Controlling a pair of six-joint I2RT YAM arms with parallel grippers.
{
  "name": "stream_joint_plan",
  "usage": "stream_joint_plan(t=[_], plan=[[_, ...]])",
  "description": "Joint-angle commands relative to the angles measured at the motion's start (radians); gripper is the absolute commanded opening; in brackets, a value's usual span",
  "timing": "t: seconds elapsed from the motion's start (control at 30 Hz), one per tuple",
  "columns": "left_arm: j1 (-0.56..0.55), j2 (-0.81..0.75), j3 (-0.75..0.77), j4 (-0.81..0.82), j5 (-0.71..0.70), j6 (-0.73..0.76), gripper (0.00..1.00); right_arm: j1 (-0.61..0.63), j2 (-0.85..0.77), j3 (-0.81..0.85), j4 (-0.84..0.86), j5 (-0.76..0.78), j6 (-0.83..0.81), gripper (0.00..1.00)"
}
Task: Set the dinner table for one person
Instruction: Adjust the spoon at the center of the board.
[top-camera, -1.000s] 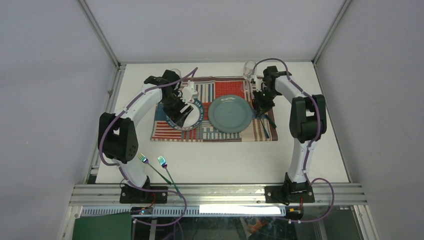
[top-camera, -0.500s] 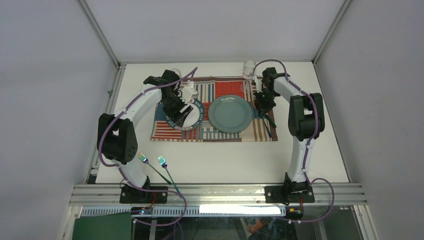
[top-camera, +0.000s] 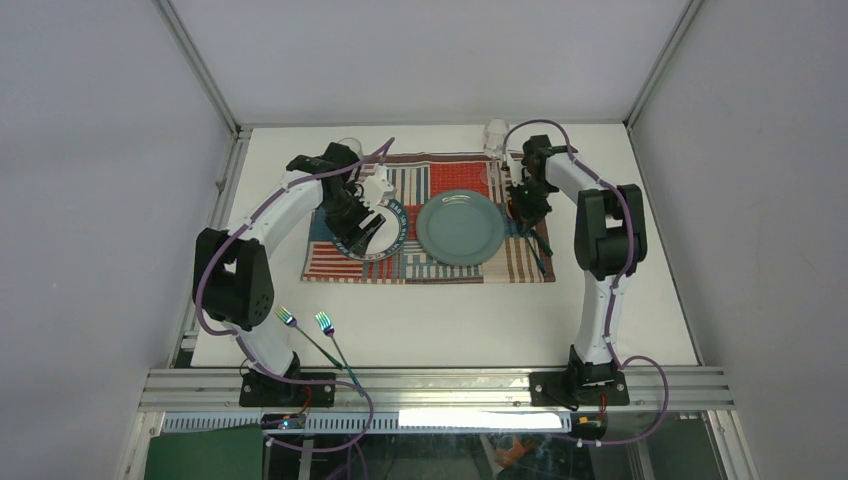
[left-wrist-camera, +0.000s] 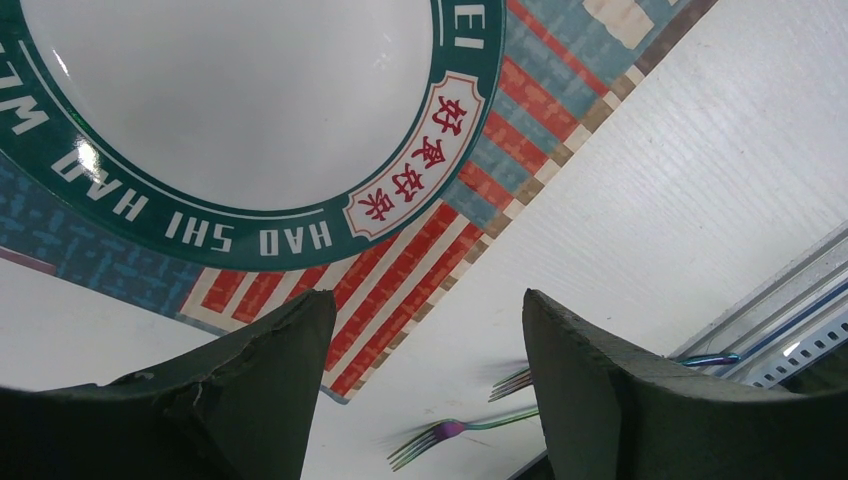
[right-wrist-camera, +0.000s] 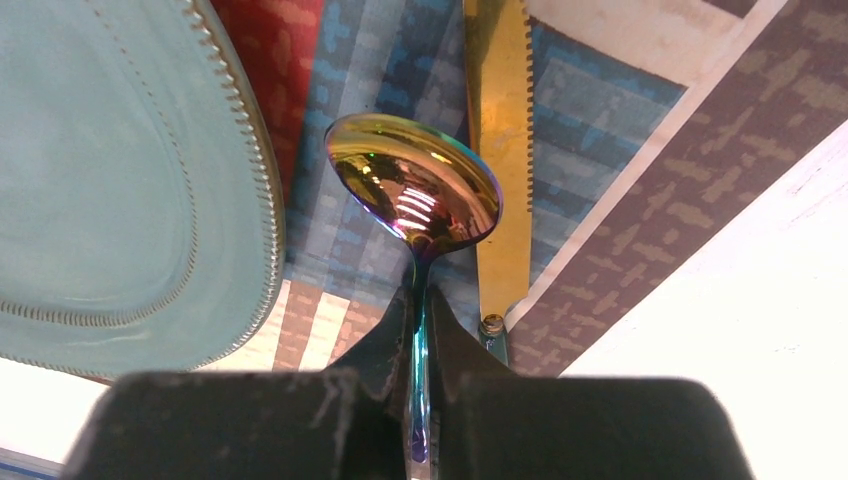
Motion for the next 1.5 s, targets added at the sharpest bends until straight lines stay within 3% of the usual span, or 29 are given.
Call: stream_joint_plan(t=[0.0, 0.43, 0.83, 1.2, 1.47], plan=[[0.009, -0.067, -0.003, 0.027, 0.019, 0.007, 0.71, 0.012, 0.005, 0.016, 0.049, 0.003, -0.046, 0.00], [0.011, -0.070, -0.019, 0.037, 0.028, 0.004, 0.71, 0.022, -0.138, -0.152, 0.191, 0.085, -0.001, 0.00], [0.011, -0.082, -0.028, 0.041, 0.038, -0.005, 0.71, 0.035, -0.192, -0.234, 0.206, 0.062, -0.017, 0.00], [0.011, -0.081, -0.030, 0.046, 0.052, -0.011, 0.71, 0.066, -0.301, -0.453, 0.380, 0.093, -0.033, 0.00], [0.011, -0.095, -0.039, 0.045, 0.053, -0.016, 0.71, 0.070, -0.287, -0.423, 0.370, 0.101, -0.021, 0.03]])
